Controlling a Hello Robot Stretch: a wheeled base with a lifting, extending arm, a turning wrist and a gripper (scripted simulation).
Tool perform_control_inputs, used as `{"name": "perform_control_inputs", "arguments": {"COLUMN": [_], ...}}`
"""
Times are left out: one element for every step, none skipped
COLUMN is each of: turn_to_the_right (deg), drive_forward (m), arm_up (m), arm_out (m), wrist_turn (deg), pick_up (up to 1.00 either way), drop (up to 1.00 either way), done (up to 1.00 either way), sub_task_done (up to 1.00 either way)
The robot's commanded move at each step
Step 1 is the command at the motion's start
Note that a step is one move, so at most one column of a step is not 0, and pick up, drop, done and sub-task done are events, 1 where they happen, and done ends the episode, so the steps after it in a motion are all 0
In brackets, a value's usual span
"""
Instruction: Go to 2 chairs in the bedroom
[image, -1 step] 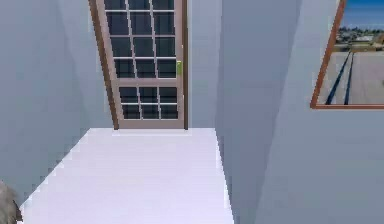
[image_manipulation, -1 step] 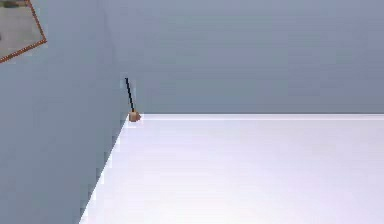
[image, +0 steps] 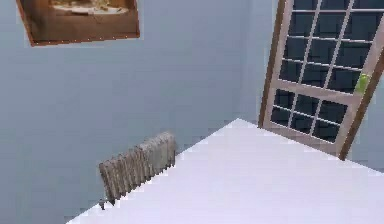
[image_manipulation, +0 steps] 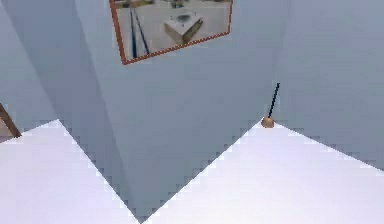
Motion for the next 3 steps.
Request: {"name": "perform_control_inputs", "arguments": {"turn_to_the_right": [-45.0,-45.0,-39.0], "drive_forward": [0.0,0.0,0.0], "arm_up": [0.0,0.0,0.0], "arm_out": [0.0,0.0,0.0], "wrist_turn": [0.0,0.0,0.0], "pick_up": [0.0,0.0,0.0], "drop": [0.0,0.0,0.0], "done": [0.0,0.0,0.0], "sub_task_done": [0.0,0.0,0.0]}}
